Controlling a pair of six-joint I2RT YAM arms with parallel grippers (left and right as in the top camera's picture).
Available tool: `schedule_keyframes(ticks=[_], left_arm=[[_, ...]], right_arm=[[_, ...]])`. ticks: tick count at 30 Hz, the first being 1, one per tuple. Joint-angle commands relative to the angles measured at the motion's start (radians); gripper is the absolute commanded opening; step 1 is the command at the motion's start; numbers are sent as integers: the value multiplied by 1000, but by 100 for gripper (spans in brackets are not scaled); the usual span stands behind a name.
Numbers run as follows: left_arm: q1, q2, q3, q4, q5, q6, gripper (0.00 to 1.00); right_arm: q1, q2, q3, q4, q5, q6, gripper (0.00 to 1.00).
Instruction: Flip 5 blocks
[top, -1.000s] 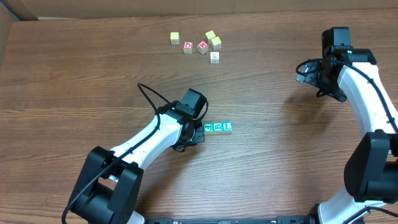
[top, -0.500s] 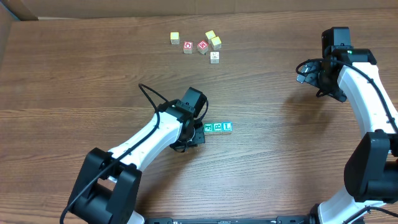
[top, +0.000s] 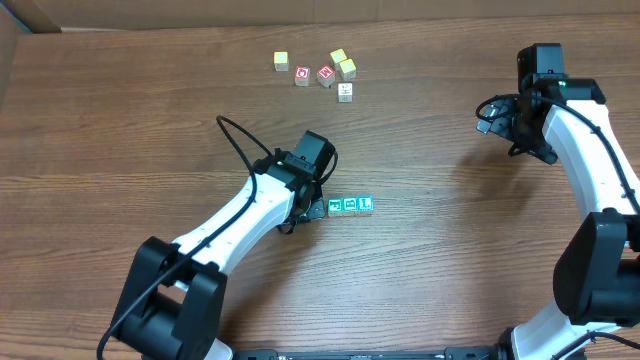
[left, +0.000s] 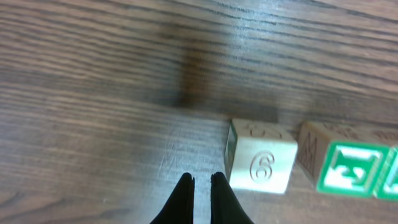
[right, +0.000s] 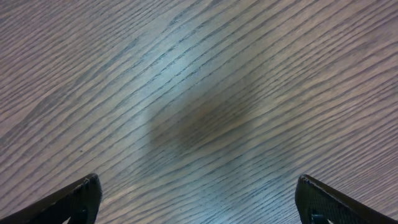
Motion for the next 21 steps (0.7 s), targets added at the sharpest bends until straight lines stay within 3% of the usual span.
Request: schedule_keyframes(ticks=[1, 21], left_arm=[[-5, 36, -5, 22, -23, -10, 4], [-5, 76, -4, 107, 45, -6, 4]], right_arm=[[1, -17, 13, 5, 2, -5, 100], [1, -17, 13, 5, 2, -5, 100]])
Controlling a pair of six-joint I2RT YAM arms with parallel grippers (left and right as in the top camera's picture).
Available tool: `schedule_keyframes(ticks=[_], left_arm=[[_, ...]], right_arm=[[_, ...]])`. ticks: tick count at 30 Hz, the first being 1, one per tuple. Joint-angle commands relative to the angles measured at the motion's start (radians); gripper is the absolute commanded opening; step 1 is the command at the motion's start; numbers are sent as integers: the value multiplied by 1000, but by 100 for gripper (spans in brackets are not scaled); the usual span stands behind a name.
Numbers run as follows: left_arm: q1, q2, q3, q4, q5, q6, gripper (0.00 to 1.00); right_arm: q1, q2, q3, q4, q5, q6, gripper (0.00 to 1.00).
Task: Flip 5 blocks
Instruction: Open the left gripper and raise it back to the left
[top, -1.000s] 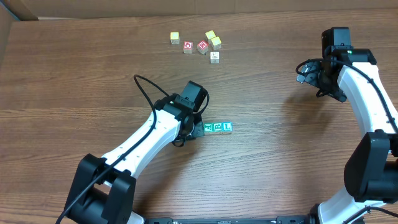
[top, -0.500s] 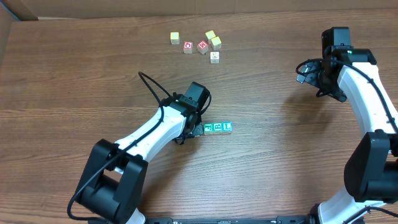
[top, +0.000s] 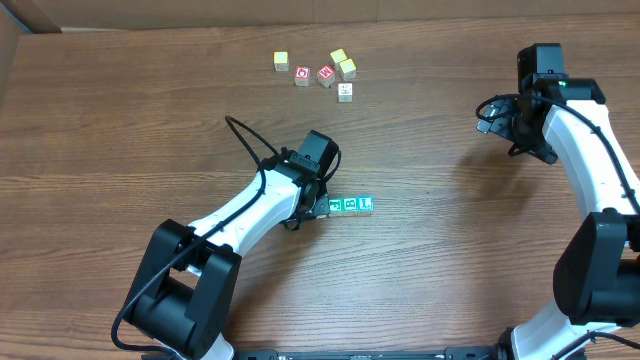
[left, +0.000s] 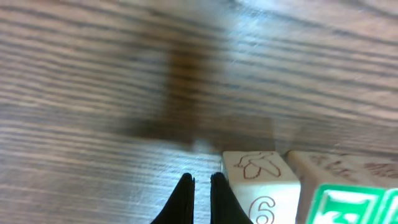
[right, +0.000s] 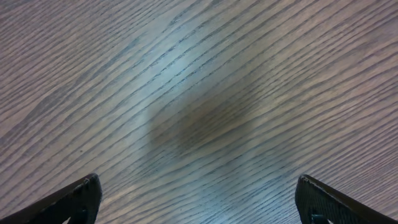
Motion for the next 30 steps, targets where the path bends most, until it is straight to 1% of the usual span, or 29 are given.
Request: schedule_keyframes(ticks=[1, 20, 21, 27, 30], left_arm=[[-5, 11, -4, 16, 14, -6, 4], [-5, 11, -3, 73, 13, -4, 4], [0, 5, 5, 66, 13, 23, 4], [57, -58, 127, -54, -16, 41, 4], [100, -74, 219, -137, -10, 55, 7]], right_arm=[[1, -17, 13, 5, 2, -6, 100], [1, -17, 13, 5, 2, -6, 100], [1, -17, 13, 5, 2, -6, 100], [1, -17, 13, 5, 2, -6, 100], [1, -17, 13, 5, 2, -6, 100]])
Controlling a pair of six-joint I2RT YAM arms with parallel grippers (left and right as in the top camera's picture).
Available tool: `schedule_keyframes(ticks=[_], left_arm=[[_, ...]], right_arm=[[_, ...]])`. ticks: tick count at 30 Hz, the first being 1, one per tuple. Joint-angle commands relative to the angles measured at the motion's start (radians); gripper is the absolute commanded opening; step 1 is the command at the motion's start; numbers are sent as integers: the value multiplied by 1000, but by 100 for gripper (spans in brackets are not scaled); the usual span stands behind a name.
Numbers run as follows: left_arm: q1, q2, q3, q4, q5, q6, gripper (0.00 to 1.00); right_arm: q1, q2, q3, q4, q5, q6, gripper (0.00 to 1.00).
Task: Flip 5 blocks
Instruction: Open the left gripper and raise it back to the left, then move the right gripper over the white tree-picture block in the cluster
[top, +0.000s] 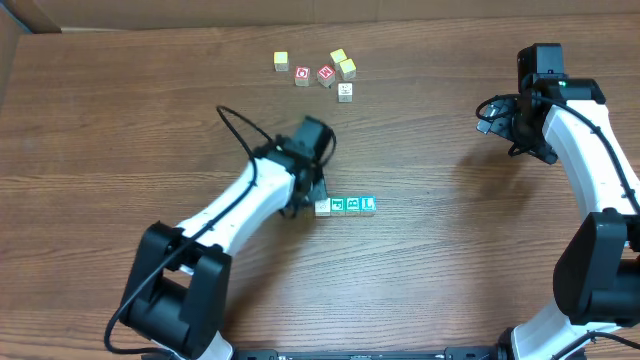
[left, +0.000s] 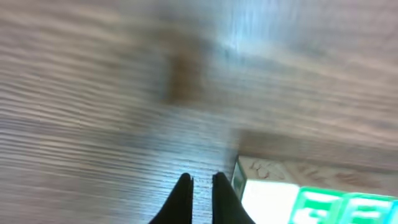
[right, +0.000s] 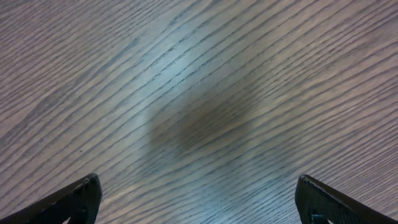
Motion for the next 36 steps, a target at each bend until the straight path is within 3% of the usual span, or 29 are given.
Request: schedule_keyframes(ticks=[1, 7, 10, 21, 22, 36], left_arm=[[64, -66, 142, -78, -11, 40, 9], [186, -66, 354, -230, 88, 175, 19], [226, -66, 393, -242, 84, 213, 44], [349, -58, 394, -211, 54, 213, 84], [361, -58, 394, -212, 52, 213, 98], [431, -58, 392, -272, -145, 213, 100]], right_arm=[[1, -17, 13, 5, 2, -6, 100], [1, -17, 13, 5, 2, -6, 100], [1, -17, 13, 5, 2, -6, 100], [1, -17, 13, 5, 2, -6, 100], [1, -17, 13, 5, 2, -6, 100], [1, -17, 13, 5, 2, -6, 100]])
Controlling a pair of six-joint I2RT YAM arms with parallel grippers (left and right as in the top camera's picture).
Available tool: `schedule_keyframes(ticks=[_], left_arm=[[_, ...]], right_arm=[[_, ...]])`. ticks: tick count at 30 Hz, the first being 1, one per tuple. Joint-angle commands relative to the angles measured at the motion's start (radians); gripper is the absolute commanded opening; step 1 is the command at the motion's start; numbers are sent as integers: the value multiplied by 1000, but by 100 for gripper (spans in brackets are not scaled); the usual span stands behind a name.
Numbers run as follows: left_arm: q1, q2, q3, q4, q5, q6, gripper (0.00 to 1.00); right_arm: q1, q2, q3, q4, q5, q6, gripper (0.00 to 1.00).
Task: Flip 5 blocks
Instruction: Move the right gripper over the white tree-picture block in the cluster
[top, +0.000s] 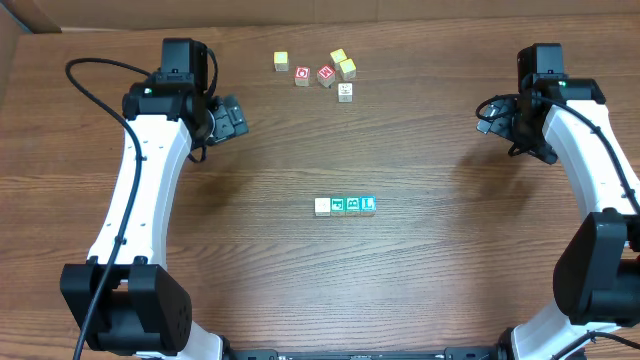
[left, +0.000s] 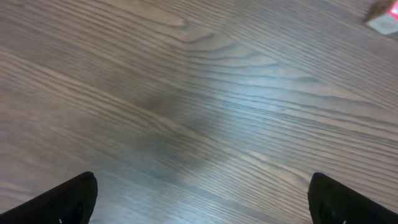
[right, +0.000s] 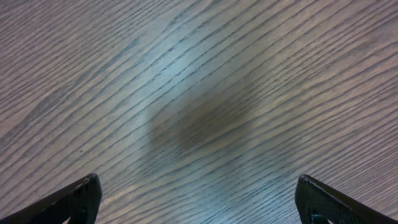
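A short row of blocks lies mid-table: a pale block (top: 322, 206) at its left end, then three green-faced blocks (top: 352, 205). A loose cluster of yellow, red and white blocks (top: 326, 74) sits at the back. My left gripper (top: 238, 117) hangs open over bare wood at the back left, far from the row. In the left wrist view the left gripper (left: 202, 199) has nothing between its fingers, and a red block's corner (left: 382, 20) shows at the top right. My right gripper (top: 492, 116) (right: 199, 199) is open over bare wood at the far right.
The wooden table (top: 450, 250) fills the overhead view, with a cardboard wall along its back edge. The left arm's black cable (top: 100, 85) loops out at the back left.
My left gripper was shut and low beside the pale block at the row's left end. Now it is open and raised at the back left of the table. The right arm has not moved.
My left gripper stood shut next to the end block, whose number 6 faced the wrist camera. It stayed beside that block, hiding it from above. Then the block showed a pale top in the overhead view. Now the gripper is far from the row and open.
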Motion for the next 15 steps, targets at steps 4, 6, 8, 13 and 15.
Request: schedule_keyframes(ticks=[4, 6, 8, 13, 15], left_arm=[[13, -5, 13, -9, -75, 11, 100], [10, -5, 13, -9, -74, 11, 100], [10, -5, 13, -9, -74, 11, 100], [10, -5, 13, -9, -74, 11, 100], [10, -5, 13, -9, -75, 11, 100]], right_arm=[[1, -17, 13, 5, 2, -5, 100], [1, -17, 13, 5, 2, -5, 100], [1, -17, 13, 5, 2, -5, 100], [1, -17, 13, 77, -22, -6, 100], [2, -17, 13, 126, -73, -5, 100]])
